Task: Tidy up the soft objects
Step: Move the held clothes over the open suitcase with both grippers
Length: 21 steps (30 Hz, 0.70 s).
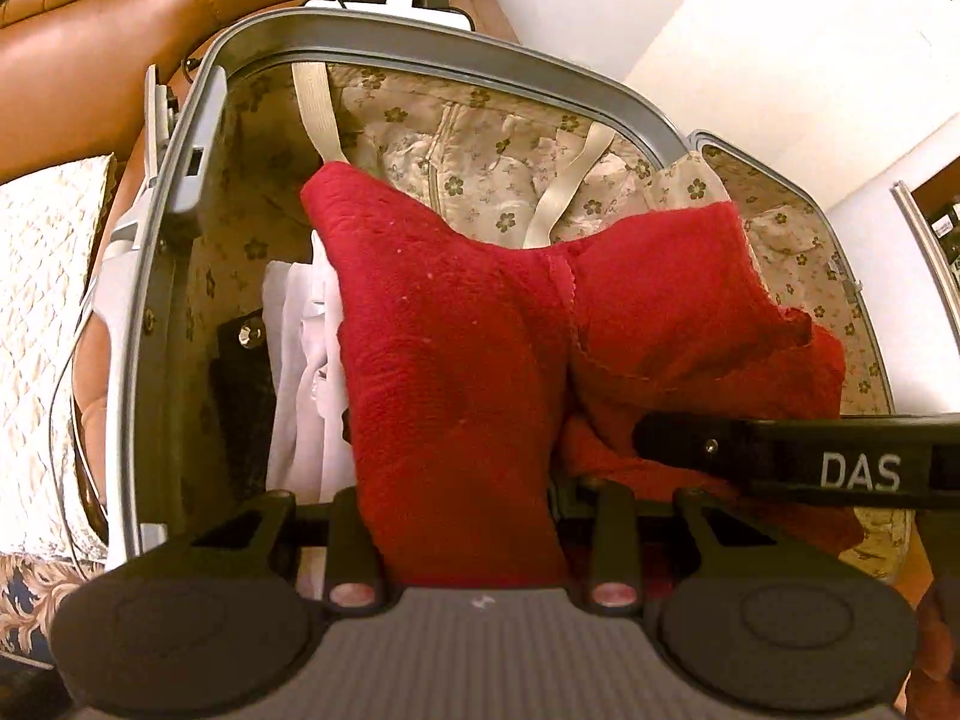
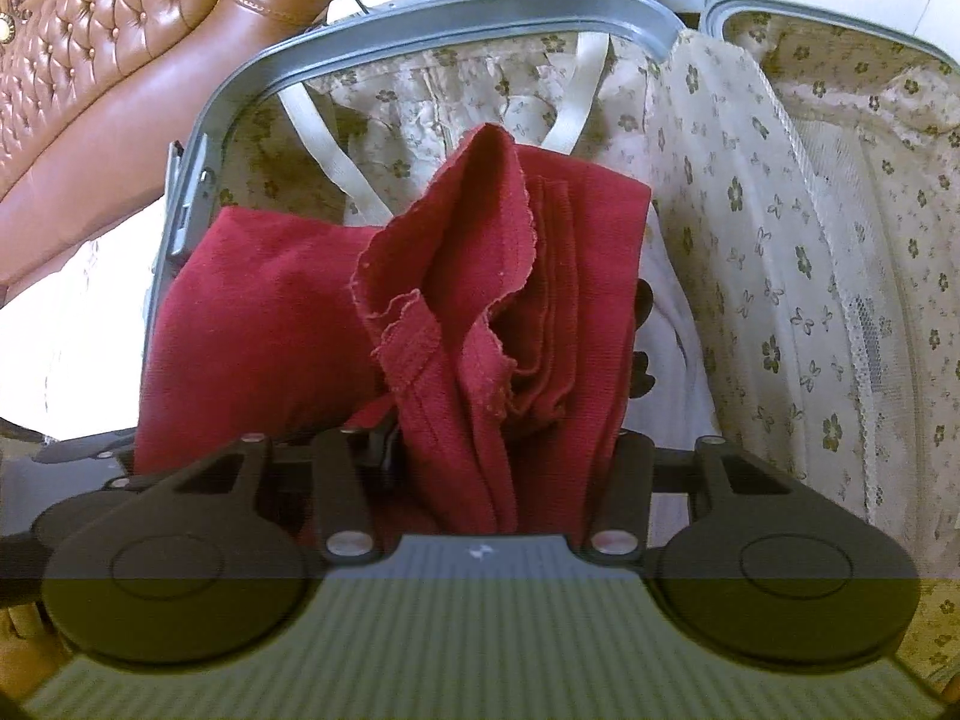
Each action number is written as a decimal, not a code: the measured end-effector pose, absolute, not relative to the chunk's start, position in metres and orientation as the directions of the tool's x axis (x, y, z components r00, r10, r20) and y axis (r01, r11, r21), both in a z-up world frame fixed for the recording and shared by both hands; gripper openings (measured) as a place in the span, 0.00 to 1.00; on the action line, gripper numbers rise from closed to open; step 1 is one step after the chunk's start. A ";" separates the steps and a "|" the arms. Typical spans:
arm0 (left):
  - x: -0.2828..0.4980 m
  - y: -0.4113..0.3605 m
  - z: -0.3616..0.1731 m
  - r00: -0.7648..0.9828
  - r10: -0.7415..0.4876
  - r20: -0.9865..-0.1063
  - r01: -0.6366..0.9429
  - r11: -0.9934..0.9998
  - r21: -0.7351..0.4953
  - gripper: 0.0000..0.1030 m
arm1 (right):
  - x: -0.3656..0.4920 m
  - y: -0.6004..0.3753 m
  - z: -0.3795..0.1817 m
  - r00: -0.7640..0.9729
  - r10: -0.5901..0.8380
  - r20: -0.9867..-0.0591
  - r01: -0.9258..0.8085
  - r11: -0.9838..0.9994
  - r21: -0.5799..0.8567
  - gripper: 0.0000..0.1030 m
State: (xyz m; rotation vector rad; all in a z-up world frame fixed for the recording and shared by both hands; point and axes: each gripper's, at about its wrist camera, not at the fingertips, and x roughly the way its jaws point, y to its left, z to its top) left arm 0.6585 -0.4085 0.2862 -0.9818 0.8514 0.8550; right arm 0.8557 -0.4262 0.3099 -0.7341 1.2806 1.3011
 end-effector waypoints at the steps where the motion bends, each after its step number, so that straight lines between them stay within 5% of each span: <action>1: 0.659 -0.408 0.286 0.407 0.210 -0.889 -0.889 0.314 -0.333 0.38 | 0.858 -0.426 0.307 -0.198 0.273 -0.941 -0.944 0.204 0.258 0.54; 21: 0.649 -0.394 0.290 0.404 0.141 -0.904 -0.888 0.297 -0.350 0.46 | 0.888 -0.432 0.282 -0.208 0.273 -0.939 -0.942 0.205 0.268 0.64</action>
